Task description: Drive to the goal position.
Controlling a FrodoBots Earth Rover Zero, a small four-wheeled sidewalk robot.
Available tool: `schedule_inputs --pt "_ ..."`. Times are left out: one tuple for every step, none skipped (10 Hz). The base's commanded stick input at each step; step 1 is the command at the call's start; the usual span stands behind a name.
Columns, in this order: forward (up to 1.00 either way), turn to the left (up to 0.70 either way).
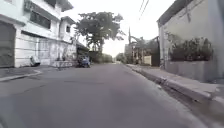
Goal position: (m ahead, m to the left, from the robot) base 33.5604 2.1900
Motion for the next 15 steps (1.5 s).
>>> schedule_inputs --pt "1.00 -0.31" --pt "1.00 -0.34" --pt "1.00 -0.34" --pt "1.00 -0.34" --pt "1.00 -0.34" --pt "1.00 -0.34" --pt "1.00 -0.23" --pt "1.00 -0.02" --pt "1.00 0.06" --pt "1.00 0.06" --pt "1.00 0.06" --pt "1.00 0.06" --pt "1.00 0.06" --pt "1.00 0.06" --pt "1.00 -0.34"
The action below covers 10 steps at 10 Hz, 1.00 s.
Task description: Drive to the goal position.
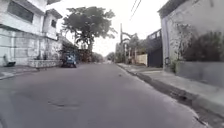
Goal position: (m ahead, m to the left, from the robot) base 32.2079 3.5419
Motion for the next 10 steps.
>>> schedule_inputs --pt "1.00 -0.34" --pt "1.00 -0.34" --pt "1.00 0.06" --pt "1.00 0.06" --pt "1.00 0.06" --pt "1.00 0.06" --pt "1.00 0.06" --pt "1.00 0.06" --pt "1.00 0.06" --pt "1.00 0.06"
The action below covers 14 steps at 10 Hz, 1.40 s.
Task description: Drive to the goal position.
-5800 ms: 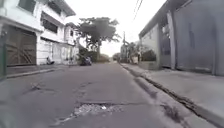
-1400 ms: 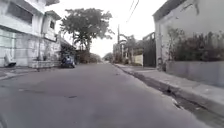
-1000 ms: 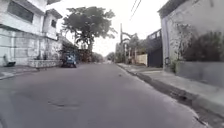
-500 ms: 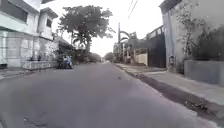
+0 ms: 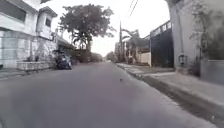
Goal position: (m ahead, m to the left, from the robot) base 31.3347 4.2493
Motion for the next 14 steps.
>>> schedule_inputs --pt "1.00 0.06" --pt "1.00 0.06" --pt "1.00 0.06" --pt "1.00 0.06" --pt "1.00 0.06" --pt "1.00 0.06" --pt "1.00 0.06" --pt "1.00 0.06" --pt "1.00 0.06" --pt "1.00 0.06" --pt "1.00 0.06" --pt "1.00 0.06" --pt "1.00 0.06" --pt "1.00 0.06"
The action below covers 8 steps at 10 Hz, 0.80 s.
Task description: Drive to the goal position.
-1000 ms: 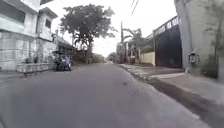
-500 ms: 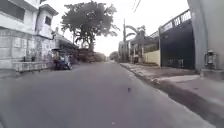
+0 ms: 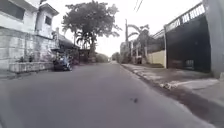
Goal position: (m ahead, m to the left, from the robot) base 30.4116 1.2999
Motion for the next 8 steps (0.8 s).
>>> schedule_inputs --pt "1.00 0.06" --pt "1.00 0.06" --pt "1.00 0.06" --pt "1.00 -0.27" --pt "1.00 -0.34" --pt "1.00 -0.34" --pt "1.00 -0.34" --pt "1.00 -0.34"
